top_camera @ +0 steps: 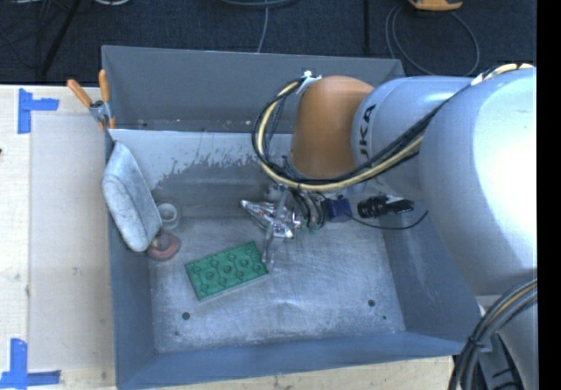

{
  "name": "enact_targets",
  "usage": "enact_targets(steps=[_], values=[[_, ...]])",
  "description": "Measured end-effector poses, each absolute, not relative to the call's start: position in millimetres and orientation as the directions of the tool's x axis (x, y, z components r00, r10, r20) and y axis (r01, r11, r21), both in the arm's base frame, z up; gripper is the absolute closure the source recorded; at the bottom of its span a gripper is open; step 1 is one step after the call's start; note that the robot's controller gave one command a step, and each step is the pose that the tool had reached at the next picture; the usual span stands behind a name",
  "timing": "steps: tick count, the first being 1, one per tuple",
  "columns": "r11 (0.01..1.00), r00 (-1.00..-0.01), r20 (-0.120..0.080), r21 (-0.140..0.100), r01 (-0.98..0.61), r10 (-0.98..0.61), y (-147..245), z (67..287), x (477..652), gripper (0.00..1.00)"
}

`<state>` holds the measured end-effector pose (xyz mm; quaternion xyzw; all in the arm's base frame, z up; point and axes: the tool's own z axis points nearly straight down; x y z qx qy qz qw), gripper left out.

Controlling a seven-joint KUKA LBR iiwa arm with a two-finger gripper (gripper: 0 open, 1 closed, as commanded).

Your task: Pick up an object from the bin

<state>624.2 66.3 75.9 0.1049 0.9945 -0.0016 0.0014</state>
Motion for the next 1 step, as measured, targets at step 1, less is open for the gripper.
enact_targets(steps=[1], values=[[0.978, -0.978, -0.017, 0.003, 0.207, 0.207, 68.0, 76.1, 626.2, 1.00]])
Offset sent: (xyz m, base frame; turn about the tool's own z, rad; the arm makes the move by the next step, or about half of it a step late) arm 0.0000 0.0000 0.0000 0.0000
